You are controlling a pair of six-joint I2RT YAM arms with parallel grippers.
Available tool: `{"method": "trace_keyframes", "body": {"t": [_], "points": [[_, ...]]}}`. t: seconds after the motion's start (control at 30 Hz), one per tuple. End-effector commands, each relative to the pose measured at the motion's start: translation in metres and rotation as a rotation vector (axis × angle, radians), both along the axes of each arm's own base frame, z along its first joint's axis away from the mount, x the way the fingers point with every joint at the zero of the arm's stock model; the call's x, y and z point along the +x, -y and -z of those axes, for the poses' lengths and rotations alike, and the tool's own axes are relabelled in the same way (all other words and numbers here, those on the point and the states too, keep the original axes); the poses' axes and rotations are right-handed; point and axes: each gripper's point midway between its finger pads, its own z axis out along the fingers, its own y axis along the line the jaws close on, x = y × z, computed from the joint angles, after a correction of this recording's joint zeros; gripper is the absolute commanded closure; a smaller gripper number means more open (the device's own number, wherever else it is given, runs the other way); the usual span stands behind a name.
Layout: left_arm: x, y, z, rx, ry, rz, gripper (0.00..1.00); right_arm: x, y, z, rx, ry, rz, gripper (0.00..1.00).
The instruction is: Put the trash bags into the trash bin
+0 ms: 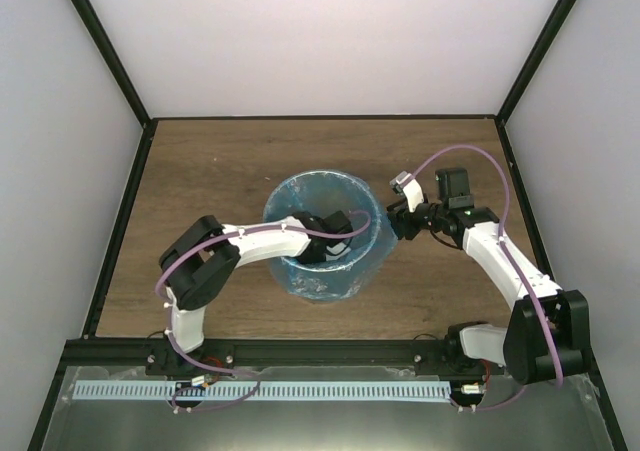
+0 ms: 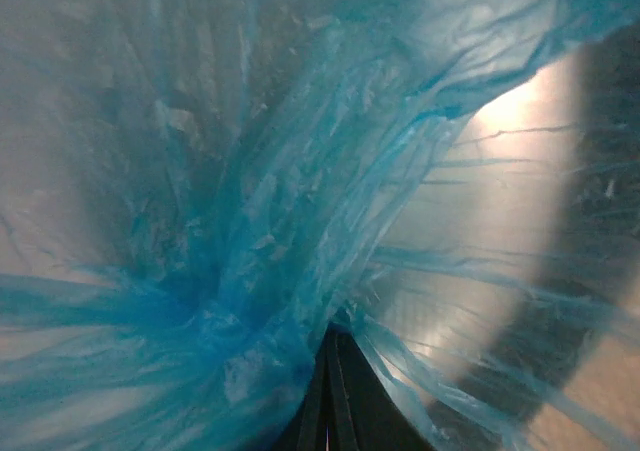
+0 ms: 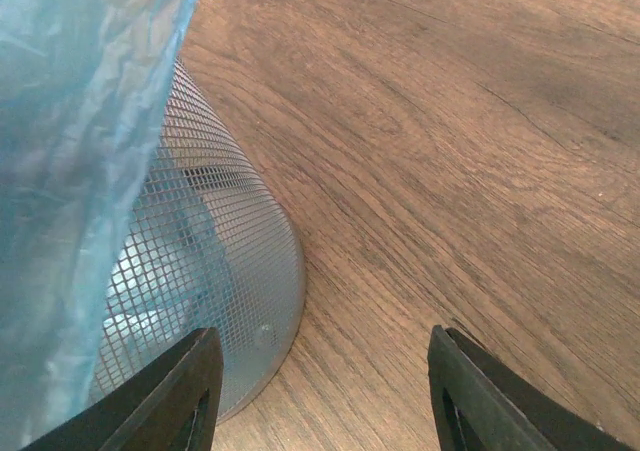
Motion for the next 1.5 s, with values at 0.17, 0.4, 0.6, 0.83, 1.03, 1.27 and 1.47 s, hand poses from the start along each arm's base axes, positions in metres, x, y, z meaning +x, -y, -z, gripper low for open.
{"method": "trace_keyframes", "body": {"t": [0.17, 0.4, 0.6, 0.83, 1.03, 1.27, 1.47], "points": [[-0.007, 0.002, 0.014, -0.008, -0.031, 0.006, 0.96, 0.002, 0.004, -0.003, 0.001, 0.022, 0.006, 0.42], [-0.003, 0.004, -0.01, -0.038, 0.009, -0.016, 0.95, 0.006, 0.009, -0.005, -0.006, 0.029, 0.034, 0.42], [-0.002, 0.007, -0.031, -0.075, 0.028, -0.032, 0.95, 0.006, 0.009, -0.006, 0.006, 0.026, 0.031, 0.42], [0.004, 0.01, -0.055, -0.077, 0.05, -0.04, 0.94, 0.005, 0.009, -0.004, 0.007, 0.02, 0.026, 0.42], [0.005, 0.015, -0.073, -0.101, 0.046, -0.045, 0.92, 0.005, 0.01, -0.007, 0.006, 0.032, 0.031, 0.42], [0.013, 0.02, -0.083, -0.069, 0.053, -0.048, 0.92, 0.004, 0.01, -0.008, 0.01, 0.034, 0.026, 0.42], [0.011, 0.009, -0.1, -0.063, 0.079, -0.066, 0.92, 0.003, 0.011, -0.011, 0.017, 0.044, 0.027, 0.42]]}}
